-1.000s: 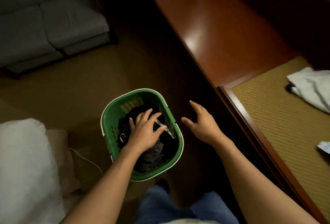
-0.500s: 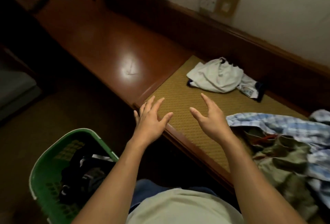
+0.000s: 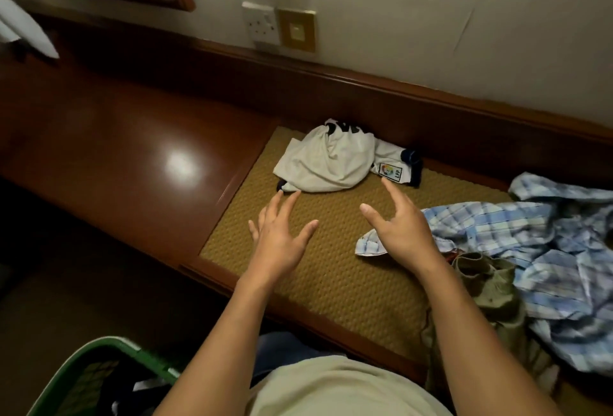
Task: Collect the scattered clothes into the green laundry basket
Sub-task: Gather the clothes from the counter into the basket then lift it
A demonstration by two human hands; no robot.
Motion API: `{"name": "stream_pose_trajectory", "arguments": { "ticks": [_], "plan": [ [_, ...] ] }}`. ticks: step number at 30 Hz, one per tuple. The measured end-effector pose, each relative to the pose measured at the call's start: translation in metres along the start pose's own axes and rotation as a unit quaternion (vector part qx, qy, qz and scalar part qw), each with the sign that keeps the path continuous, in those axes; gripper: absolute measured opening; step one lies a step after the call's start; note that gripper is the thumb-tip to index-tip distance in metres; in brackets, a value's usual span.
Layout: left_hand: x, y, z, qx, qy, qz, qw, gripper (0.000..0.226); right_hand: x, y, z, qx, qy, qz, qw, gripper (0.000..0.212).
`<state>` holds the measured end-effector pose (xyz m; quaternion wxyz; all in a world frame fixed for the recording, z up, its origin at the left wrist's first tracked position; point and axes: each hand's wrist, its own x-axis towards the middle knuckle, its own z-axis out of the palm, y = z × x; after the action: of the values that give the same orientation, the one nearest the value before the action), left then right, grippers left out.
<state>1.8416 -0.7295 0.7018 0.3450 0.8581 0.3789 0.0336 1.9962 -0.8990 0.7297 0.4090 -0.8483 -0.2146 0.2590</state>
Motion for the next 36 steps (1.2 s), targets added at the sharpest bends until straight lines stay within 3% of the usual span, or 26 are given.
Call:
{"name": "stream_pose_trajectory", "arguments": {
  "ticks": [9,14,18,21,24,27,30,33,36],
  "plan": [
    [0.130,0.007,0.021,-0.013,-0.061,-0.021,0.998,0.073,0.075,0.022,-0.010,0.026,0.031,0.097,0.994,0.071],
    [0.221,0.011,0.043,-0.080,-0.035,-0.135,0.987,0.098,0.146,0.057,0.000,0.010,0.048,0.153,0.987,0.072],
    [0.270,0.009,0.070,-0.058,-0.093,-0.196,0.974,0.114,0.213,0.084,0.016,-0.029,0.065,0.157,0.985,0.080],
    [0.270,0.000,0.097,0.092,-0.110,-0.168,0.975,0.095,0.239,0.097,0.037,-0.166,0.017,0.171,0.971,0.082],
    [0.262,-0.005,0.107,0.123,-0.056,-0.126,0.983,0.071,0.237,0.099,0.057,-0.292,0.054,0.108,0.949,0.052],
    [0.257,-0.015,0.105,0.086,-0.042,-0.091,0.991,0.057,0.229,0.096,0.069,-0.215,0.109,0.047,0.969,0.031],
    [0.246,-0.014,0.088,-0.025,0.015,-0.046,0.999,0.041,0.216,0.084,0.066,-0.080,0.098,0.100,0.987,0.029],
    [0.232,-0.007,0.065,-0.073,0.096,-0.023,0.992,0.047,0.188,0.066,0.063,0.028,0.024,0.131,0.991,0.024],
    [0.210,-0.004,0.055,-0.012,0.133,0.070,0.988,0.058,0.159,0.047,0.064,0.122,0.051,0.120,0.984,0.022]
  ]
}}
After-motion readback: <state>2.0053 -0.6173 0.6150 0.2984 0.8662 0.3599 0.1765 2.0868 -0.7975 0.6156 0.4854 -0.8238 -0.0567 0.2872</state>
